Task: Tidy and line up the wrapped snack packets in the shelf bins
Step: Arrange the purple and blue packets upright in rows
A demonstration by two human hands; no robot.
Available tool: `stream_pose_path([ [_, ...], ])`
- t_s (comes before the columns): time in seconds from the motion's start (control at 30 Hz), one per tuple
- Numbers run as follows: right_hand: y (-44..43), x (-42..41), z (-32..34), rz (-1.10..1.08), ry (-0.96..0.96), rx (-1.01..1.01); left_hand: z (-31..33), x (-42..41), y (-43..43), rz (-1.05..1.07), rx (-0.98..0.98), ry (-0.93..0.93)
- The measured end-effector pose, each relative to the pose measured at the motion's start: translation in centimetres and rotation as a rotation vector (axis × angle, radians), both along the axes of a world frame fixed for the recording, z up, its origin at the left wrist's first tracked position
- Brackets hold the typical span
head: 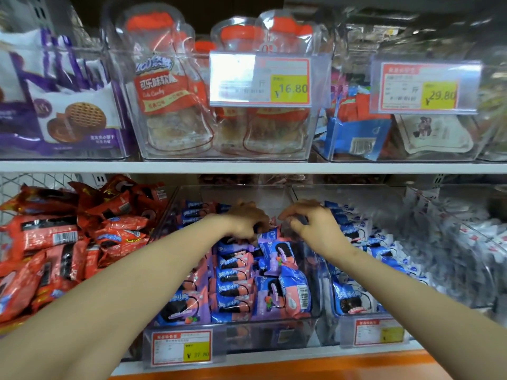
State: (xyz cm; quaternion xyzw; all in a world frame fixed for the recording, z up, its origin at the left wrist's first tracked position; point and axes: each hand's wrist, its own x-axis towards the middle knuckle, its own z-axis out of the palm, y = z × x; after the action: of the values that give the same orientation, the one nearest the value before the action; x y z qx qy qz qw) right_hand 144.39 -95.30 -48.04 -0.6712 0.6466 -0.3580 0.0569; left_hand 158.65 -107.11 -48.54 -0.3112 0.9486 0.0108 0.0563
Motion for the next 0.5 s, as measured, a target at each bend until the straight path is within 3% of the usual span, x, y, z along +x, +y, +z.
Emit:
stream_pose_path([
  [0.13,-0.2,0.0,0.0,-0.006,0.002,0.008,0.6,0.6,-0.6,0.100,0.275,0.256],
  [0.27,-0.1,0.2,0.1,-0.014,-0.005,0.012,0.1,-0.1,0.0,0.088,0.292,-0.018],
  [0.37,-0.1,0.1,0.2,-0.005,0.004,0.012,0.1,-0.6,-0.2,0.070,0.194,-0.009],
  [0.43,-0.1,0.1,0.1,-0.001,0.009,0.012,0.5,-0.4,-0.3,0.078,0.223,0.125],
  [0.5,-0.1,0.0,0.0,-0.007,-0.007,0.014,1.0,-0.1,-0.3,0.093,0.368,0.385],
])
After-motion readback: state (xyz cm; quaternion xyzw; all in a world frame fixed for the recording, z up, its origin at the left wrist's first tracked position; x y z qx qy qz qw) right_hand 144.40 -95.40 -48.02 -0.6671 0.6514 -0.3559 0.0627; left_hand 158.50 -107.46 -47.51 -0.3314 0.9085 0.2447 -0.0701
